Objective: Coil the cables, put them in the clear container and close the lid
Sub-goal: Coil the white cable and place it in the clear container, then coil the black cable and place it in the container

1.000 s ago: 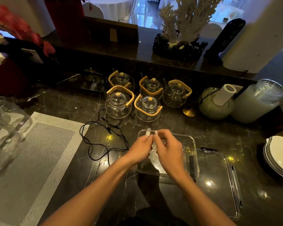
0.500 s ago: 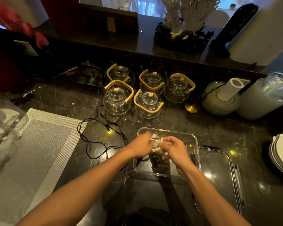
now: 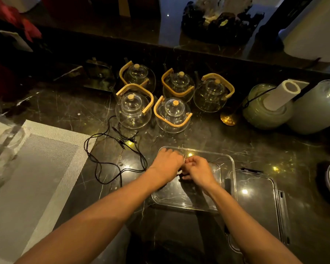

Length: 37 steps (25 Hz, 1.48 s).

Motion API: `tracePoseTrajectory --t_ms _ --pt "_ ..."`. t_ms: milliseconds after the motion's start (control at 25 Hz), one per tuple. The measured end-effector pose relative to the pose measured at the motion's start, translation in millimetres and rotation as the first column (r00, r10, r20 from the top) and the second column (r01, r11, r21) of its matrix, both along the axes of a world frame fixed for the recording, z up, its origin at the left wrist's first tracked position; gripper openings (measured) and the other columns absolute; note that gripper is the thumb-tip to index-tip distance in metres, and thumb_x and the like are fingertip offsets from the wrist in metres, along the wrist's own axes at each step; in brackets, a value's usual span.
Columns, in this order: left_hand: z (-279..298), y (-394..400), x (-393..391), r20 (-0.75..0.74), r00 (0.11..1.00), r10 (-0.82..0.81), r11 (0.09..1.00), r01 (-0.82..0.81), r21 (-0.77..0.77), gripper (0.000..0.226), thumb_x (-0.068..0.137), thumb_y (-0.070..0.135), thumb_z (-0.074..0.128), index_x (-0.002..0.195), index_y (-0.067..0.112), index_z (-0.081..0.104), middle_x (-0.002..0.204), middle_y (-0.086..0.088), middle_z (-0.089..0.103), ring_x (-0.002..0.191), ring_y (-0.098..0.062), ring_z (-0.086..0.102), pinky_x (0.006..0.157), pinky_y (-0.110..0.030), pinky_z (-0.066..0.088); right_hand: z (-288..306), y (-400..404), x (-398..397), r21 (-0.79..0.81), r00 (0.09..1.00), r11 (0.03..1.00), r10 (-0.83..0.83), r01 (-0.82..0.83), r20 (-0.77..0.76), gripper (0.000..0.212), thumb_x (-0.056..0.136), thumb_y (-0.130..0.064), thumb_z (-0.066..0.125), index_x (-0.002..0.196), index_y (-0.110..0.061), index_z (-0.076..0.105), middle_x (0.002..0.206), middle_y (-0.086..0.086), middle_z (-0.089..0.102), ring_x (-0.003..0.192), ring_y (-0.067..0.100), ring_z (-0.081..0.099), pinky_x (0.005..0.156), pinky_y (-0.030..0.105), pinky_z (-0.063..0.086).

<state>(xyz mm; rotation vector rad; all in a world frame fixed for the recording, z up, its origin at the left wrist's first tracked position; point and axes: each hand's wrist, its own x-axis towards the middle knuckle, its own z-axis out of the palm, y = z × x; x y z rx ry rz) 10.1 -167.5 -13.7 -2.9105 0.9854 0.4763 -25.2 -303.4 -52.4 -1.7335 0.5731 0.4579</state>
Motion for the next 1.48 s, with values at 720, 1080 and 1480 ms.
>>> tracePoseTrajectory --t_ms 720,1080,1480 --pt "-23 133 6 -0.422 0.613 0.668 0.395 -0.773 -0.497 0.041 0.090 0.028 0.069 0.128 0.012 0.063 0.120 -0.005 0.067 0.109 -0.021 0.064 0.090 -0.031 0.049 73 53 18 -0.599 0.866 0.791 0.380 -0.122 0.325 0.013 0.099 -0.031 0.060 0.097 -0.020 0.067 0.074 -0.011 0.065 0.066 0.005 0.060 0.057 0.027 0.042" --pt "-32 173 37 -0.547 0.530 0.648 0.284 -0.834 -0.473 0.038 0.095 0.010 0.058 0.133 0.012 0.061 0.098 -0.012 0.072 0.099 -0.028 0.068 0.074 -0.022 0.042 50 158 94 -0.742 0.564 0.446 0.818 -0.501 0.111 0.026 0.097 -0.016 0.052 0.116 -0.019 0.068 0.111 0.010 0.074 0.104 0.035 0.069 0.082 0.044 0.056" --pt "-60 181 55 -0.609 0.435 0.663 0.180 -0.882 -0.435 0.018 0.093 0.021 0.061 0.108 0.014 0.071 0.093 -0.005 0.074 0.093 -0.023 0.069 0.083 -0.031 0.053 4 188 122 -0.801 0.598 0.257 0.787 -0.541 -0.151 0.022 0.098 -0.019 0.055 0.117 -0.010 0.059 0.122 0.017 0.065 0.112 0.041 0.064 0.085 0.043 0.050"
